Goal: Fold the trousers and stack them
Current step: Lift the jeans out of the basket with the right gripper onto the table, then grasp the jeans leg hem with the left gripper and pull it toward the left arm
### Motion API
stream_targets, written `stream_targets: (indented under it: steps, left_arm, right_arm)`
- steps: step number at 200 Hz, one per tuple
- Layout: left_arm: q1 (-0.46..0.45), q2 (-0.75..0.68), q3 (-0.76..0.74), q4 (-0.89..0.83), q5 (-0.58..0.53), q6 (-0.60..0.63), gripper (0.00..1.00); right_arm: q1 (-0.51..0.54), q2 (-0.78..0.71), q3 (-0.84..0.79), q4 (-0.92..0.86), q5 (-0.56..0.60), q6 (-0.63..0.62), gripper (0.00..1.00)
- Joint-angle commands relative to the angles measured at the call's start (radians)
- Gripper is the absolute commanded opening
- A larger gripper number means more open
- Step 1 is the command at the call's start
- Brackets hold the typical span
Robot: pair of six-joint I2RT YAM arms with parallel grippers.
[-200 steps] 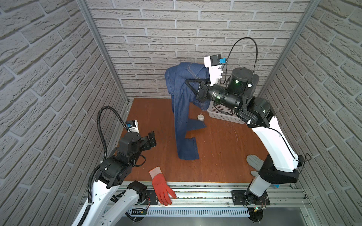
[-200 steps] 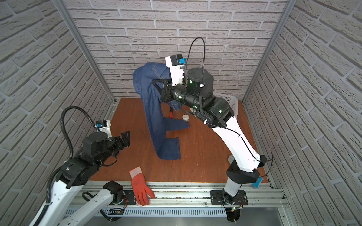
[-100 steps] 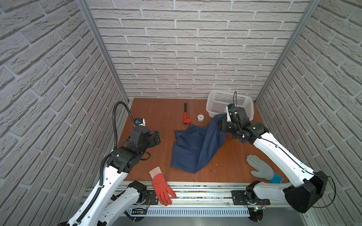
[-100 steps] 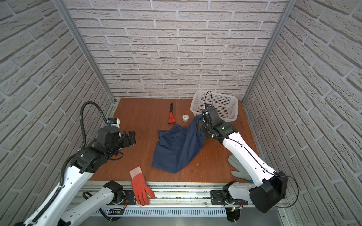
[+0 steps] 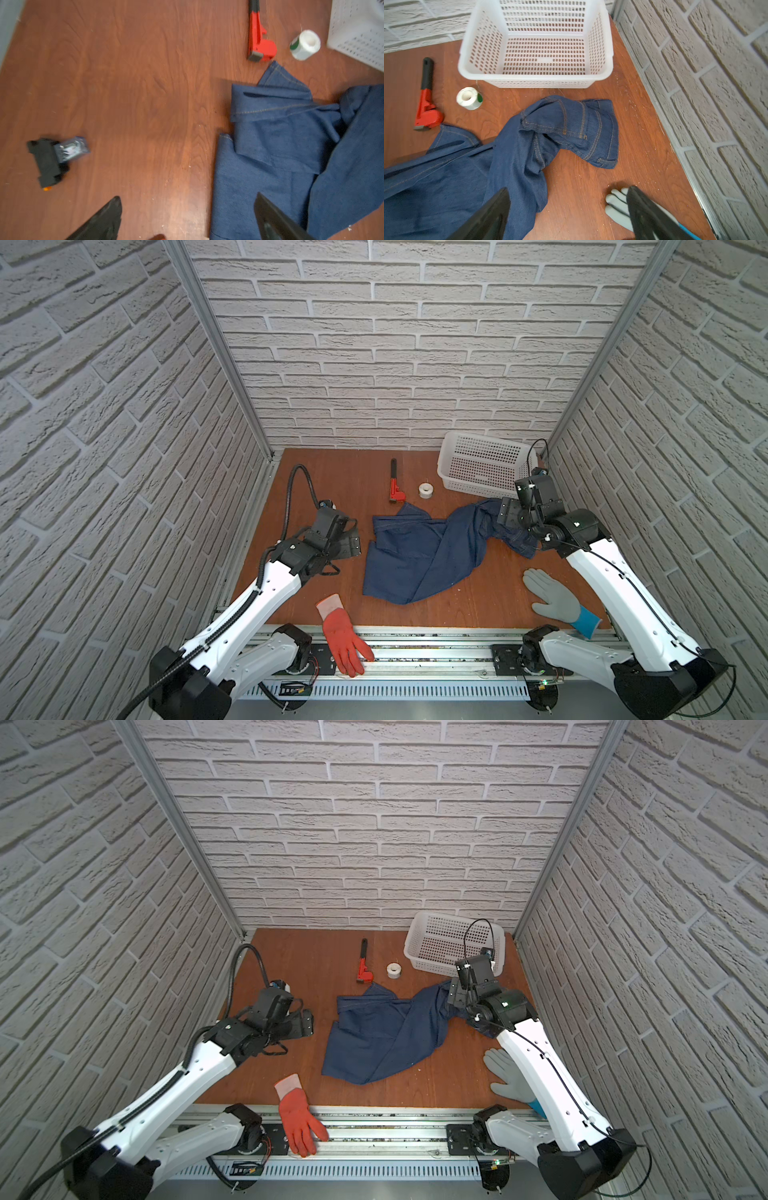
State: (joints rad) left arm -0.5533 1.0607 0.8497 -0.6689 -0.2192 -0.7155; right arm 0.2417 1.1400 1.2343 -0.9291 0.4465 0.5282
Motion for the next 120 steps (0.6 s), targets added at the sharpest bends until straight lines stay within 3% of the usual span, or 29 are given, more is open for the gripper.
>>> stream_targets:
  steps: [1,34,82,120]
  left_arm:
    - [-0.049,0.077,-0.031,0.109,0.052,-0.105,0.98]
    - [-0.121,0.172,-0.062,0.135,0.046,-0.205,0.98]
    - [-0.183,0.202,-0.160,0.215,0.064,-0.304,0.98]
    - [-0.187,0.340,-0.154,0.319,0.113,-0.298,0.86]
  right_arm:
    - [-0.078,0.029,-0.051,0.106,-0.074,0.064,0.87]
    - [-0.139,0.102,-0.067,0.196,-0.168,0.117,0.86]
    - [-0.160,0.159,-0.085,0.251,-0.204,0.133,0.86]
    - [-0.208,0.176,-0.107,0.280,-0.259,0.141,0.86]
